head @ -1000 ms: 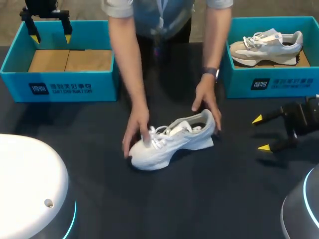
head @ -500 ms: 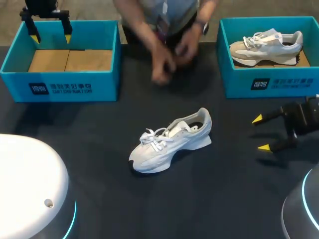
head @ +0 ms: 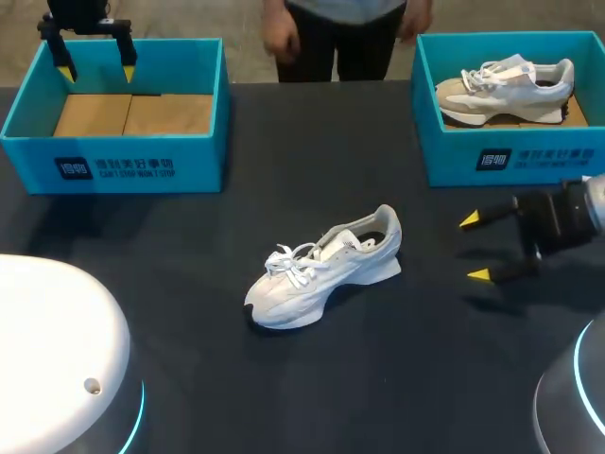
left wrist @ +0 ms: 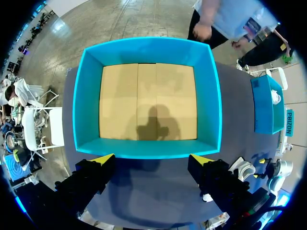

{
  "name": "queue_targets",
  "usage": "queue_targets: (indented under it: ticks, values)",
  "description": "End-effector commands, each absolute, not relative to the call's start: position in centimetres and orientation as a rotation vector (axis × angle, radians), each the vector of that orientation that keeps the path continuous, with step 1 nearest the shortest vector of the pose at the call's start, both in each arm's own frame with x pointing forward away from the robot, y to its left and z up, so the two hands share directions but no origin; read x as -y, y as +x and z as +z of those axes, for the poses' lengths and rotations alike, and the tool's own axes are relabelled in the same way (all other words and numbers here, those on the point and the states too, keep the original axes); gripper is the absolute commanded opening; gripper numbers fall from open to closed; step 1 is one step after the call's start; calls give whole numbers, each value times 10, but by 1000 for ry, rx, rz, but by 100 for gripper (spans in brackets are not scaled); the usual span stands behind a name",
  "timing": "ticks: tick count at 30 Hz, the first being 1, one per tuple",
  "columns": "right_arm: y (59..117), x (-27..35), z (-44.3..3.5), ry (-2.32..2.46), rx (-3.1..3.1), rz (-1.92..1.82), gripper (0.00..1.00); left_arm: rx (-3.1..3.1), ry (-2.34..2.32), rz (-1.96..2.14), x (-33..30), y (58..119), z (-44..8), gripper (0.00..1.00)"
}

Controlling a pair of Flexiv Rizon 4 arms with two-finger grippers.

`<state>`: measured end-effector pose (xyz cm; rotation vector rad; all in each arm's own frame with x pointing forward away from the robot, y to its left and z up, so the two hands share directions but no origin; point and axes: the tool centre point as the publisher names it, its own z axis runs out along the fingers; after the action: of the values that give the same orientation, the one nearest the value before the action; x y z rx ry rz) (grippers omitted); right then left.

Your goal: Take the shoe out of the shoebox, open the shoe tongue, remove and reinsert the insole, then place the shoe into the shoebox

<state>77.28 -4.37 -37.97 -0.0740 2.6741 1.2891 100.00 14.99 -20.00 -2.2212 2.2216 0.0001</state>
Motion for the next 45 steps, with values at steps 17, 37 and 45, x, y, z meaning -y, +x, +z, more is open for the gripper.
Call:
queue_targets:
  ticks: [17, 37, 45]
  values:
    - [802, 12, -387, -171, -2741, 1298, 100, -2222, -2221, 0, -150, 1000, -200, 100]
    - [825, -10, -385, -271, -2774, 1284, 100, -2222, -2221, 0, -150, 1000, -200, 100]
    - [835, -16, -387, -309, -2783, 1272, 100, -2222, -2221, 0, -150, 1000, -200, 100]
